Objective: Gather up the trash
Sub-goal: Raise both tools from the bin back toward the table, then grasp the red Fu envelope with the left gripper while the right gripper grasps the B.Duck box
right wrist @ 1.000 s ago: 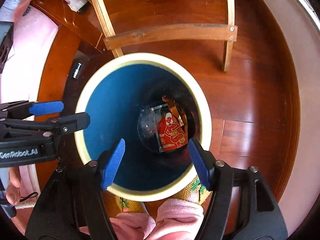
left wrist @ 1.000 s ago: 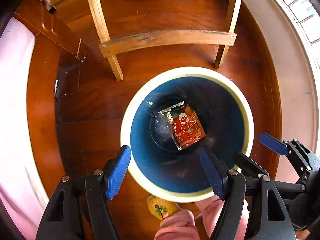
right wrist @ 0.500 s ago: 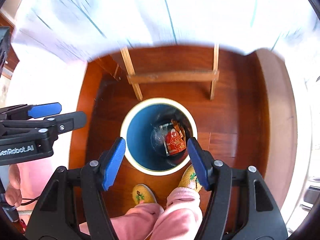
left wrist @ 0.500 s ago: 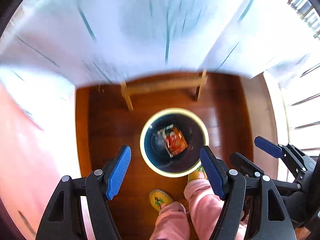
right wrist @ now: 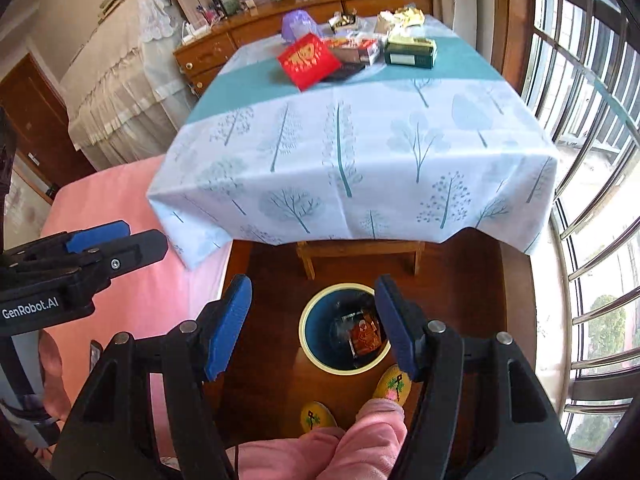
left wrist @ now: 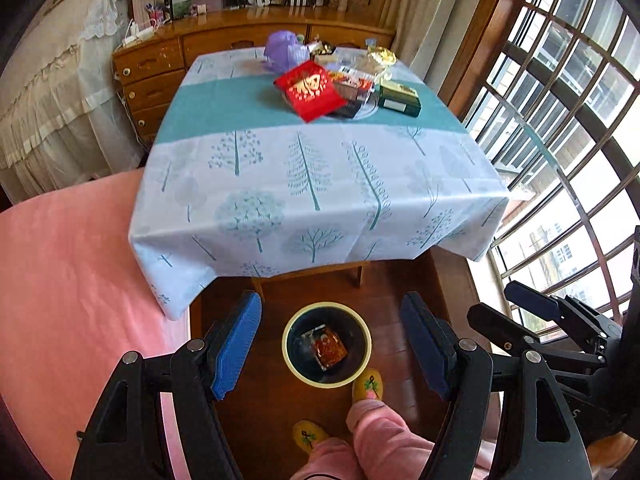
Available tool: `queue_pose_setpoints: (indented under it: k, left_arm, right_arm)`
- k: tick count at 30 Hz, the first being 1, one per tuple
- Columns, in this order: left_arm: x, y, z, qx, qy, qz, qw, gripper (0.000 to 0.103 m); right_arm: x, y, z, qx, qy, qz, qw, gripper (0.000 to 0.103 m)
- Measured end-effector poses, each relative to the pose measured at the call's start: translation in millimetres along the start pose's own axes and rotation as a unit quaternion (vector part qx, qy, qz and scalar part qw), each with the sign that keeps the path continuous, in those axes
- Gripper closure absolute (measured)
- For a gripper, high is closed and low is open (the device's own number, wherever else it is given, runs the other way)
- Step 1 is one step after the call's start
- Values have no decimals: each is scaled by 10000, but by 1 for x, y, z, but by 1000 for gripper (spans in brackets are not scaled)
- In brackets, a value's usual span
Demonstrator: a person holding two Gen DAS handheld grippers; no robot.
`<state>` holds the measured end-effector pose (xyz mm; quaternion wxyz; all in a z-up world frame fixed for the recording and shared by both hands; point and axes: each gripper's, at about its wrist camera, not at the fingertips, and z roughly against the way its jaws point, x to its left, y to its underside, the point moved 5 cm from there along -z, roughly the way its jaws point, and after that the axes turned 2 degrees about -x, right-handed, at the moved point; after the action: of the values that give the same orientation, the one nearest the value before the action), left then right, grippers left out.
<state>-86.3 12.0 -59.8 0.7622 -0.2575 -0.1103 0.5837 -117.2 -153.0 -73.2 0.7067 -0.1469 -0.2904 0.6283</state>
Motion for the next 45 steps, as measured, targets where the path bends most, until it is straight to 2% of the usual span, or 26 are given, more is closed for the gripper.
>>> queue_pose_setpoints:
  k: [10, 17, 21, 26, 33, 40, 45]
  left_arm:
    - [2, -54, 95, -489, -7, 289, 9984, 29]
    - [12, -79, 109, -536, -99, 398, 9977, 29]
    - [15, -97, 96, -461, -84, 473, 9978, 29]
    - [10, -136, 65, -450, -226, 349, 9981, 29]
    - [4, -228, -11, -332, -348, 558, 9973, 29]
    - [-1, -323, -128, 180, -625, 989, 9930, 29]
    - [-2, -364, -223, 651, -839, 1336, 9853, 29]
  right_arm:
    - [15, -56, 102, -833, 37, -60, 9965, 41]
    - [22, -88, 138, -1276, 115, 27, 9918, 42]
    - [17, -107, 135, -1341, 202, 59, 9907, 42]
    - [1, -144, 109, -1373, 147, 85, 9904, 42]
    - [-34, -234, 18, -1166, -85, 359, 9925, 42]
    - [-83, -336, -96, -461, -373, 710, 9957, 50]
    - [-111, -386, -165, -150, -482, 1170, 9918, 51]
